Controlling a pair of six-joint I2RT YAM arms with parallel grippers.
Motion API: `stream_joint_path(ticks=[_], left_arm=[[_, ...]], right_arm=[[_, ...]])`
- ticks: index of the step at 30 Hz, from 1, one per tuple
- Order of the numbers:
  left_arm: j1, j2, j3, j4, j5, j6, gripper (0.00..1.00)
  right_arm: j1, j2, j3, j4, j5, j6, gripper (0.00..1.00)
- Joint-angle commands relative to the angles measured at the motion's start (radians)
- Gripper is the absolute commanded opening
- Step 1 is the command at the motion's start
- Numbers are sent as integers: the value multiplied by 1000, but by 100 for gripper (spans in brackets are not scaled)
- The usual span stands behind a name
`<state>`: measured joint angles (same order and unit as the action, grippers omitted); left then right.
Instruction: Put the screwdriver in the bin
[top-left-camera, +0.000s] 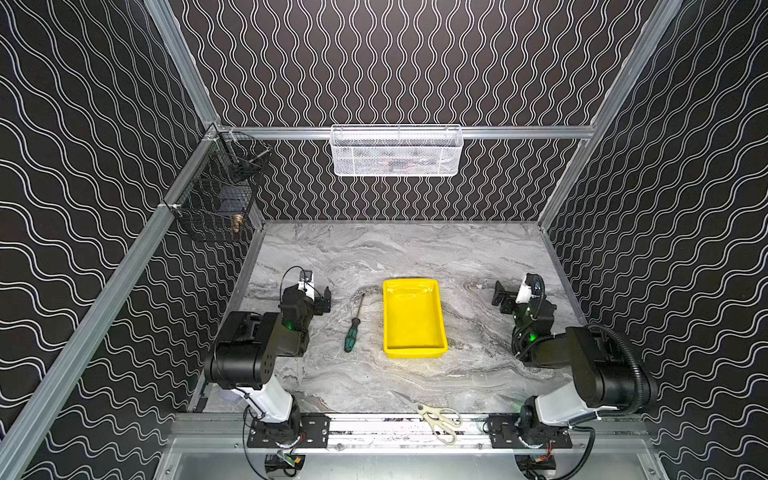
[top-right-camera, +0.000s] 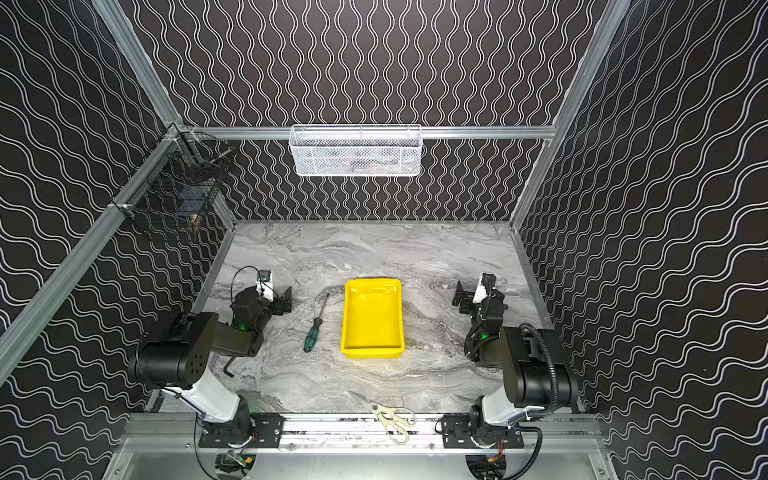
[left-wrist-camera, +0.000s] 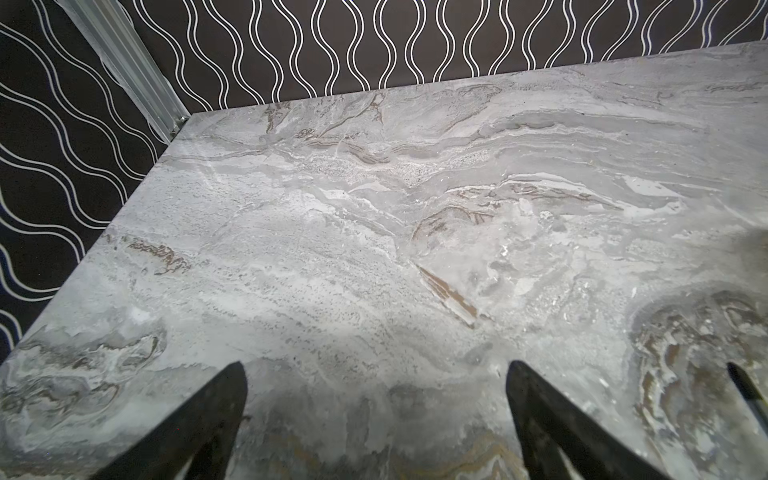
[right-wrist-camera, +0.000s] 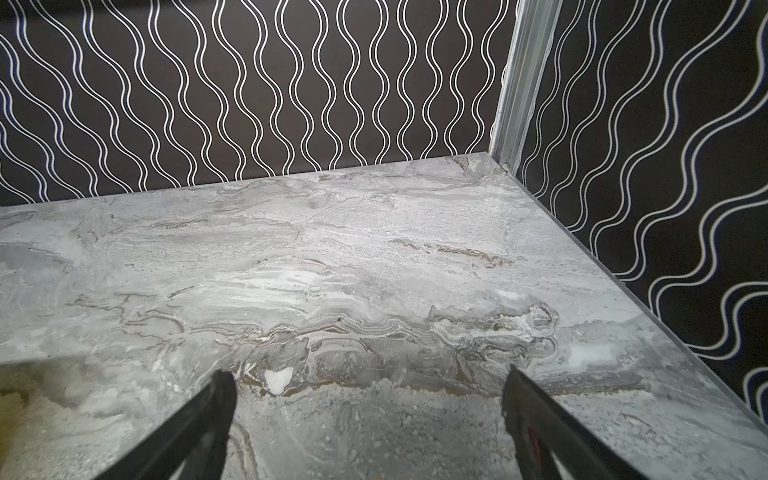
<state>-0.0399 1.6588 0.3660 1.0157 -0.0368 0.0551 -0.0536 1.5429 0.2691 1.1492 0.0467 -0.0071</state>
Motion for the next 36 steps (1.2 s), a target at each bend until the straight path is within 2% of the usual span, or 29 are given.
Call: stream_joint_path(ticks=[1,36], left_arm=[[0,-1,5,8,12,6,99],[-1,0,14,-8,18,3,99]], right_arm=[[0,0,-1,26,7,8,100],[0,0,0,22,3,12,100]])
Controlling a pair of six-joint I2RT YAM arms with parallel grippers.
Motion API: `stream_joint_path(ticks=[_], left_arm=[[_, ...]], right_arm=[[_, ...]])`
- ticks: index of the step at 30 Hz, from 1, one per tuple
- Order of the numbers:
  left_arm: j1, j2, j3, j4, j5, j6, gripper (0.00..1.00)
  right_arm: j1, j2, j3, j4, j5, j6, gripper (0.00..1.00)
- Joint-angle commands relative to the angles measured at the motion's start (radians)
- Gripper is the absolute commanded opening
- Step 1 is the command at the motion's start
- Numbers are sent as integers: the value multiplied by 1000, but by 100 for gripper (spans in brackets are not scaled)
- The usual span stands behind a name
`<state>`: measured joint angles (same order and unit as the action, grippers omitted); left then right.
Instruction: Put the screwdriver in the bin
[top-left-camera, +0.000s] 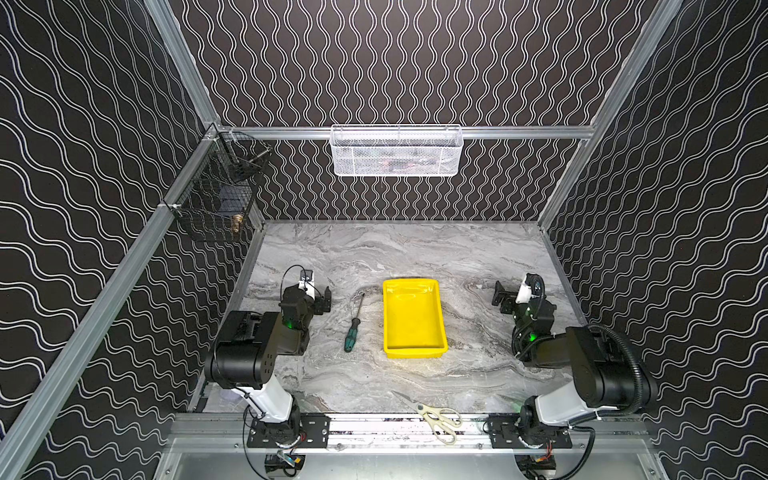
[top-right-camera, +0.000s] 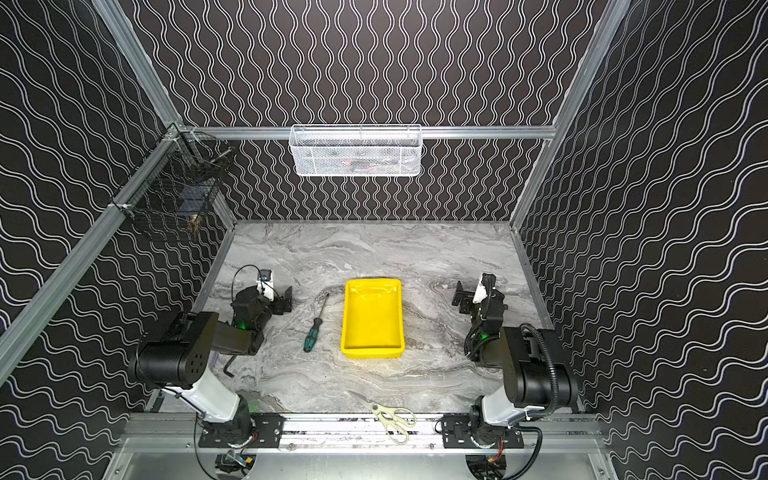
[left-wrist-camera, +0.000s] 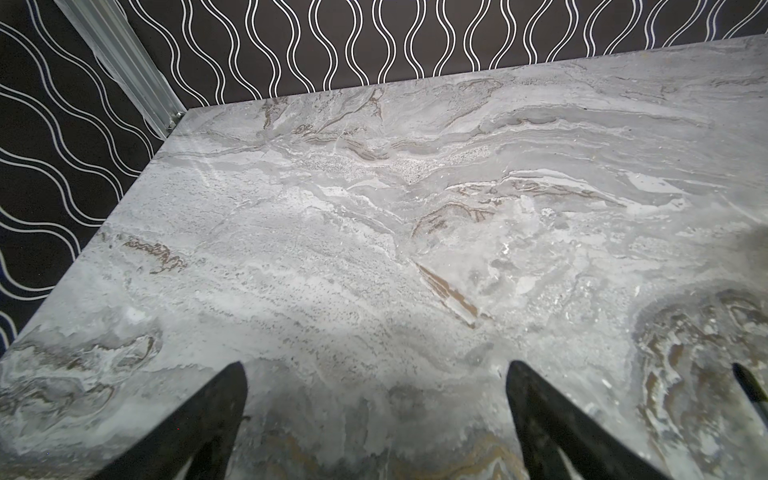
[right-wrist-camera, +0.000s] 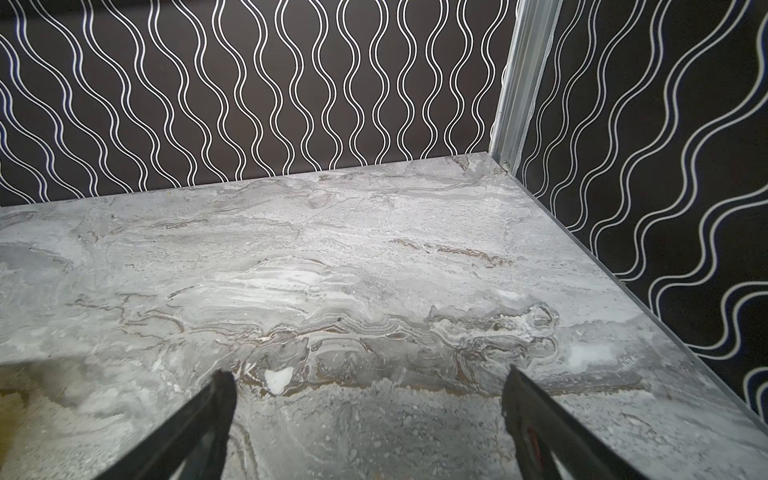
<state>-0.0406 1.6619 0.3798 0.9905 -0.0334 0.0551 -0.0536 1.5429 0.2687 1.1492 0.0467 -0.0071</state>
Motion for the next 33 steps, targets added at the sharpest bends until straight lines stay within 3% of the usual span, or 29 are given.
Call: stream_joint_path(ticks=[1,5,7,11,13,16,23,29,33], left_arm=[[-1,-4,-2,18,13,5,99],[-1,-38,5,-25,-4,3,99],[-4,-160,81,-264,-29,-2,99],[-5,-348,290,-723,-109,-149,99],[-8,-402,418,-981,-131,-260,99],[-21,-441,539,-1215,-136,-344,99],[-81,-521,608,-1466,-75,-455,99],[-203,-541,572,-1630,-28,-533,99],[-330,-509,565,-1737,-89,-565,99]], right_arm=[[0,0,0,24,3,11,100],[2,-16,10,-7,20,7,100],[4,-69,31,-88,46,15,100],[6,-218,190,-566,223,204,100],[6,-285,251,-697,154,206,100],[8,-376,322,-833,53,264,100],[9,-434,566,-1217,-166,286,100],[9,-411,629,-1350,-372,241,100],[9,-381,619,-1391,-430,202,100]])
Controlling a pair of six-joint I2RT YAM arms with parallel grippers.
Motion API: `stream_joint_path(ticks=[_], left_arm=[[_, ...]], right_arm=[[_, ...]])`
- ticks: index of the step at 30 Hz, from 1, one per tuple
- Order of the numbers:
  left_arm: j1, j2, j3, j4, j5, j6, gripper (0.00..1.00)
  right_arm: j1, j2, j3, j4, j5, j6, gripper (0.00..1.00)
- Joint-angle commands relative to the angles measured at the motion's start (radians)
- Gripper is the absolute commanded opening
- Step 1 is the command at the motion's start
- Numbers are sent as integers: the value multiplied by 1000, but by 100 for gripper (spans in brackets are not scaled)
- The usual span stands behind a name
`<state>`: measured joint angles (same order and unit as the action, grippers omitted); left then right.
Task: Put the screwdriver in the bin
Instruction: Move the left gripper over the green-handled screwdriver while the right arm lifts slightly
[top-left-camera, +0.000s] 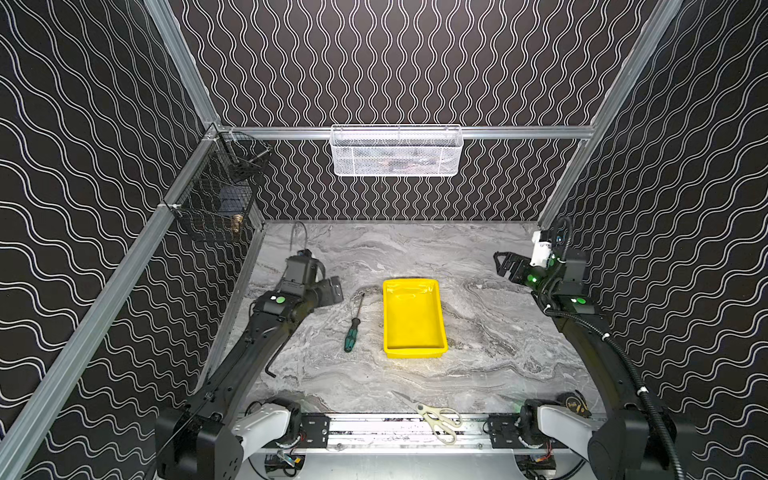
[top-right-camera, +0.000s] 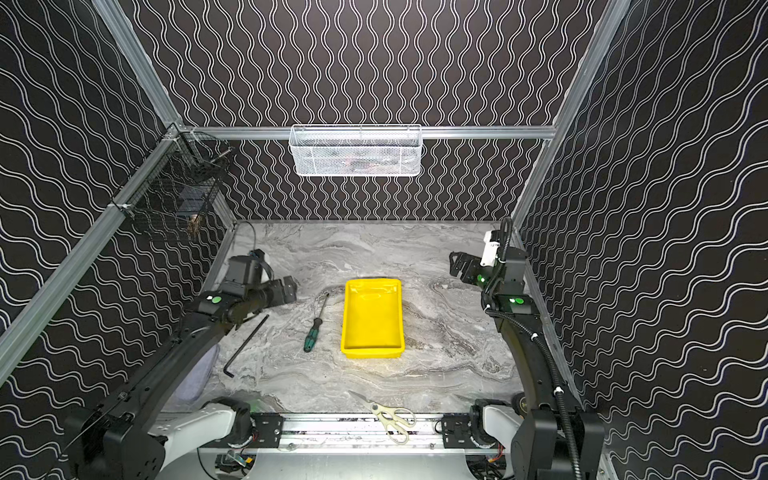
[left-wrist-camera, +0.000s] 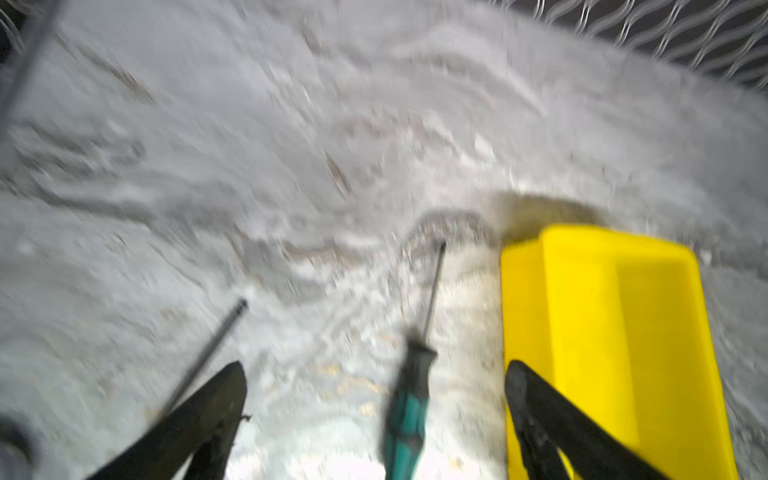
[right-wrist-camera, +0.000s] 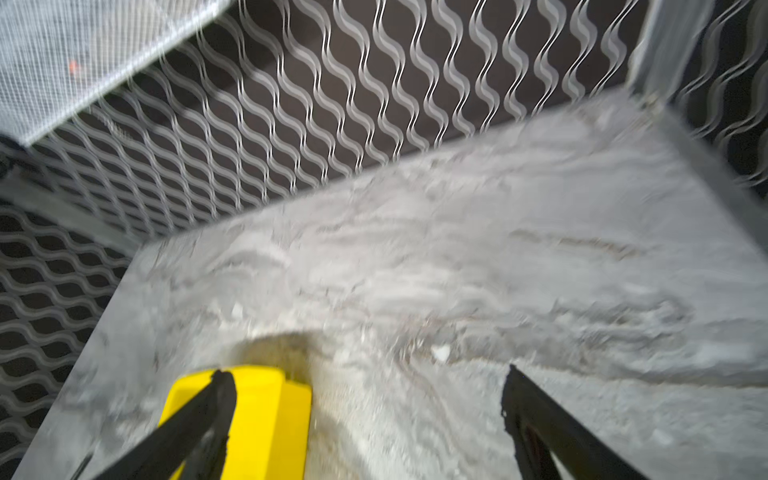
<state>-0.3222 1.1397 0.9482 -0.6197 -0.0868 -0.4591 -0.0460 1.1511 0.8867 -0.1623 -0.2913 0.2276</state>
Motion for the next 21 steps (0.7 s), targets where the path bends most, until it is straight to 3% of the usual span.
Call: stream_joint_path(ticks=[1,12,21], left_arm=[[-76,23,-8,-142,-46,-62,99],[-200,103,-120,-66,1,-133,99],[-216,210,-164,24,65,-113,98]], right_arm=[[1,17,-5,-77,-110,-31,100],[20,88,-15,-70,-237,-56,100],[24,74,-49,-16,-334,-70,99]])
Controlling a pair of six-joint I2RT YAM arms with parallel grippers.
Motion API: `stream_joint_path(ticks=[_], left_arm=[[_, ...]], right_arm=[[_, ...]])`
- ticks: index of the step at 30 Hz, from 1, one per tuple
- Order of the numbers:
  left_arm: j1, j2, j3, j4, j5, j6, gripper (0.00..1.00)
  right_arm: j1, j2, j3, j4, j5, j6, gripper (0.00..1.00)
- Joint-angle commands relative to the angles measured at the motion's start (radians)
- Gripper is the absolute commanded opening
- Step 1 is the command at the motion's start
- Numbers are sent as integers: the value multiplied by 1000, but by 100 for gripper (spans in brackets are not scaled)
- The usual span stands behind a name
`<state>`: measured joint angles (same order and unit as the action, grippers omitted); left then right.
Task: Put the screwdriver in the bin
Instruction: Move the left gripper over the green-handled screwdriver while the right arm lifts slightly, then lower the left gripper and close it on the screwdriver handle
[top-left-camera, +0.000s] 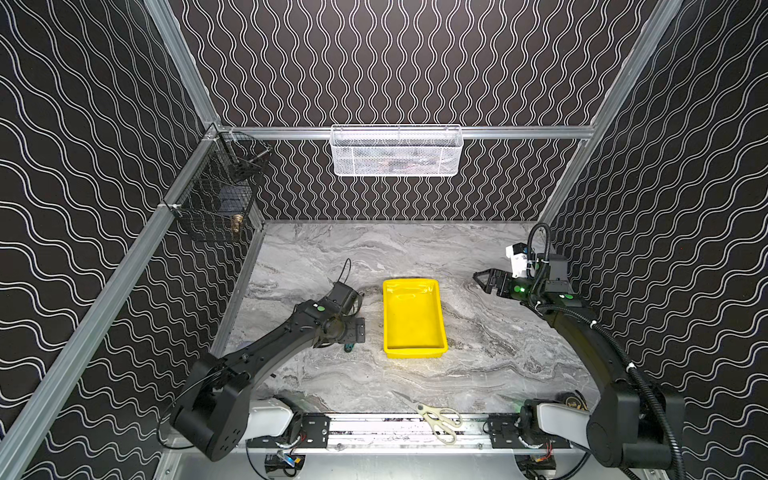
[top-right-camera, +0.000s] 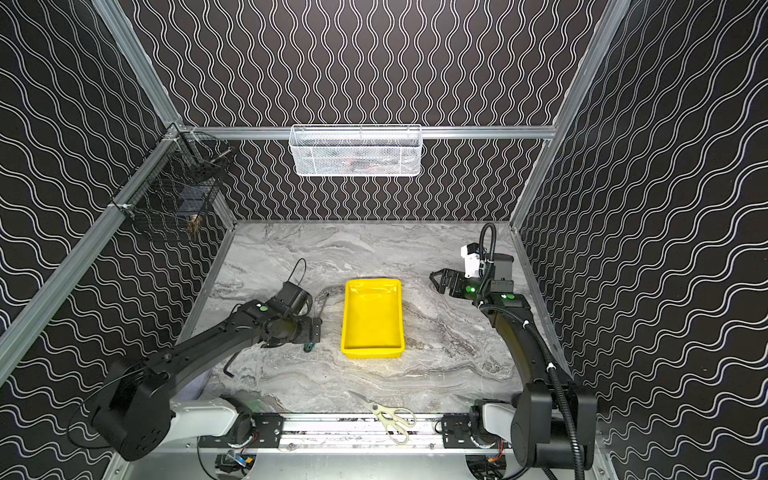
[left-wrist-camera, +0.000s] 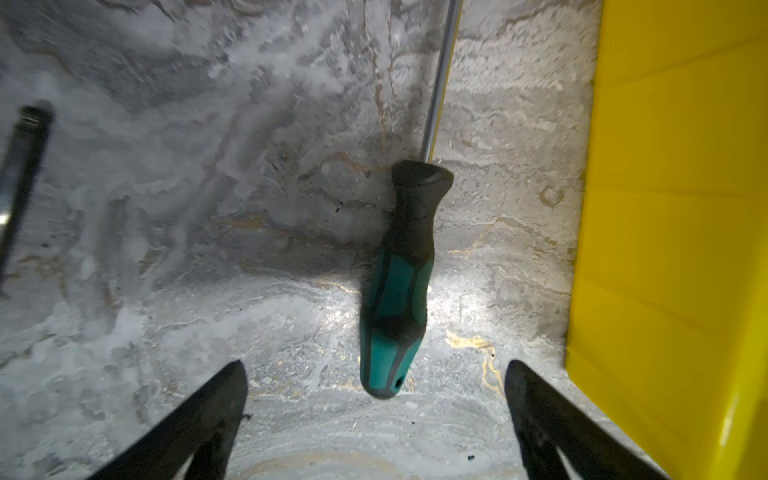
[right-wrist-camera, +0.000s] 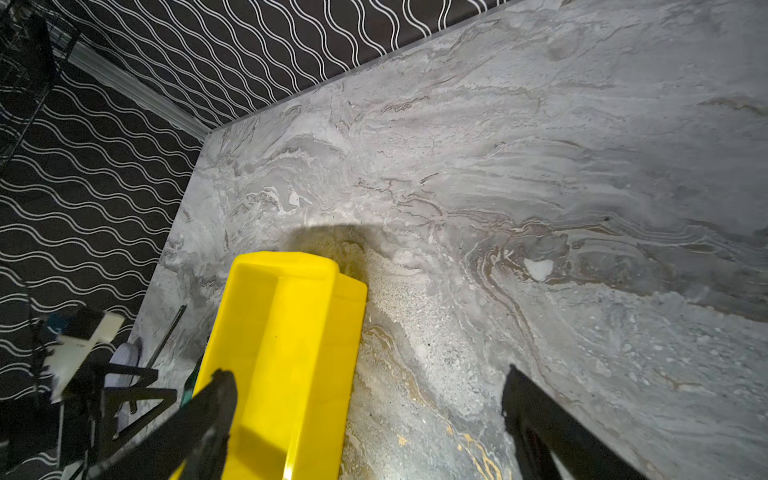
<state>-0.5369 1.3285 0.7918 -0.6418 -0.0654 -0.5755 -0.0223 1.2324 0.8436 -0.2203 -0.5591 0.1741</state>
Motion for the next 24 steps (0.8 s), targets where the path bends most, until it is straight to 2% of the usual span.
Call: stream_joint_path(ticks=[1,13,17,24], left_arm=[[-3,30,-10,52,52,4,97],[-7,113,-22,125,-2,86,92],[-6,172,9,136,-26,121,82],[-7,243,34,156,-16,138,76]], right_arm=[[2,-6,-5,40,-73,-19,99],[9,-12,-2,32,-84,-28,100],[9,-12,-1,33,-84,-28,100],[10,-17,-3,29,-79,-32,100]])
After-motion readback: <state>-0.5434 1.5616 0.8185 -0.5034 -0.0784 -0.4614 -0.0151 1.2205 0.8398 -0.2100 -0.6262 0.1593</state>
